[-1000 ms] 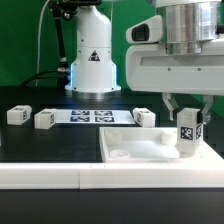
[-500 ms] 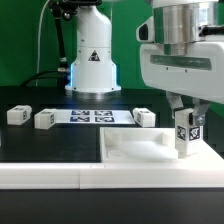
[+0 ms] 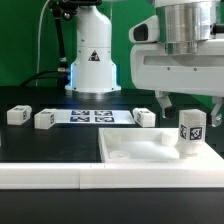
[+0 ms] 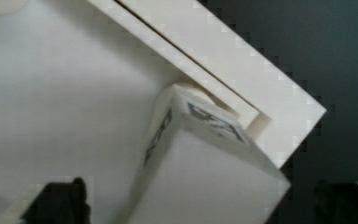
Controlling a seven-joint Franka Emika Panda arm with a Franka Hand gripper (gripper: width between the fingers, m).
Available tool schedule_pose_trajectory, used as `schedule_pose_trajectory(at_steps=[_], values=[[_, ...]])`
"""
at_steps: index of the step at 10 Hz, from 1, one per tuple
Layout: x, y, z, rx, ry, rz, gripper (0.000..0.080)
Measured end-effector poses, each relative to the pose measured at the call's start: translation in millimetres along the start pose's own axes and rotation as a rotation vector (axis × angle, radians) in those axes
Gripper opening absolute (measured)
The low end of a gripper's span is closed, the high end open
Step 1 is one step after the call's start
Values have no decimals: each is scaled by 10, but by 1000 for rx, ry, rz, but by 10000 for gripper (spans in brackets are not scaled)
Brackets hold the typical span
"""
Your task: Assemble one leg
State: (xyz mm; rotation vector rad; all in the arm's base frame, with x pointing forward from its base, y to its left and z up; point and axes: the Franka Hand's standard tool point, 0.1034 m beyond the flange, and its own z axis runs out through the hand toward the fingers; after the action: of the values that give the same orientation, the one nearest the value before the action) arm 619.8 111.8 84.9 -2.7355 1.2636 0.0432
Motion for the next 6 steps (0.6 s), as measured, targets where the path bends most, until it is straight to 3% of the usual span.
schedule_pose_trajectory(at_steps=[2,4,6], values=[[-19,5,4,-27,11,-252,647],[-57,5,-2,-88,25,-500,649],[-60,15,6,-109,28,-703,649]])
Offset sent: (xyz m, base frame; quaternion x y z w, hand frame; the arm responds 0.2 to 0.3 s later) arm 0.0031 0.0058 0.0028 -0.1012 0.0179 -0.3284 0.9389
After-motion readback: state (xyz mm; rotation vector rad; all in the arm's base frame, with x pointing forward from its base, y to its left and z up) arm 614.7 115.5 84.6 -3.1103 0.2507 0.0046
